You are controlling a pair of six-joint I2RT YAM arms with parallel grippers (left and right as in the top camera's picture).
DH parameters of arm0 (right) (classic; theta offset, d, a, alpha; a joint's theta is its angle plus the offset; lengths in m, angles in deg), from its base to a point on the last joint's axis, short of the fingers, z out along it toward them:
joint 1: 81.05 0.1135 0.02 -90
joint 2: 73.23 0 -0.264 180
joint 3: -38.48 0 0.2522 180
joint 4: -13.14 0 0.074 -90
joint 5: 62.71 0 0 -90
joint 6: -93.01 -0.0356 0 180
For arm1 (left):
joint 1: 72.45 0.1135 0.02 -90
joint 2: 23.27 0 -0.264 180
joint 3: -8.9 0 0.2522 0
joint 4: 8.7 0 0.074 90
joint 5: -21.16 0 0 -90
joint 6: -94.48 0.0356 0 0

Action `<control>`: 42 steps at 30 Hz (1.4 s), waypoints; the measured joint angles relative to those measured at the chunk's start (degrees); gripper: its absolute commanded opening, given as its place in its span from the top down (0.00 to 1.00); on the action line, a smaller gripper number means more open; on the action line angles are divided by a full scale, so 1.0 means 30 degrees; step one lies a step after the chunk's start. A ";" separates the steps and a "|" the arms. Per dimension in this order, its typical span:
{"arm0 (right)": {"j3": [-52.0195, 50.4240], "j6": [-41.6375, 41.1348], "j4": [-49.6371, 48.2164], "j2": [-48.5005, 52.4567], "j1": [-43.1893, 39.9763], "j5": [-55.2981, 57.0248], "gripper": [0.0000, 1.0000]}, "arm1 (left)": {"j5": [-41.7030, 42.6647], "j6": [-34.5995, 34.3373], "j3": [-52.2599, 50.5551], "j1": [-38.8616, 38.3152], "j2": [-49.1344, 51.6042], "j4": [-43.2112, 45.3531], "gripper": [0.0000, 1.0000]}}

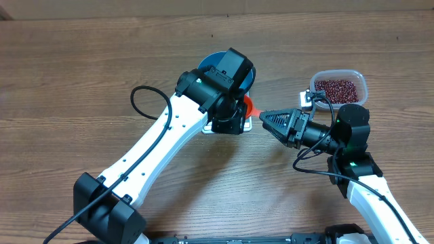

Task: Scoop item into bowl and weigh 150g on scale
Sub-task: 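Close the right gripper on the red cup's blue handle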

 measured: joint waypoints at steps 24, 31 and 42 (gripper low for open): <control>0.0000 -0.0102 -0.2310 0.0000 0.0576 0.1632 0.48 | -0.0444 -0.0007 0.0000 0.0000 0.0000 0.0532 0.96; 0.0007 -0.0131 -0.2193 0.0000 0.0612 0.1865 0.64 | -0.0430 -0.0007 0.0000 0.0000 0.0000 0.0554 0.95; 0.0000 -0.0066 -0.1741 0.0000 0.0612 0.1967 0.89 | -0.0423 -0.0007 0.0007 0.0000 0.0000 0.0546 0.96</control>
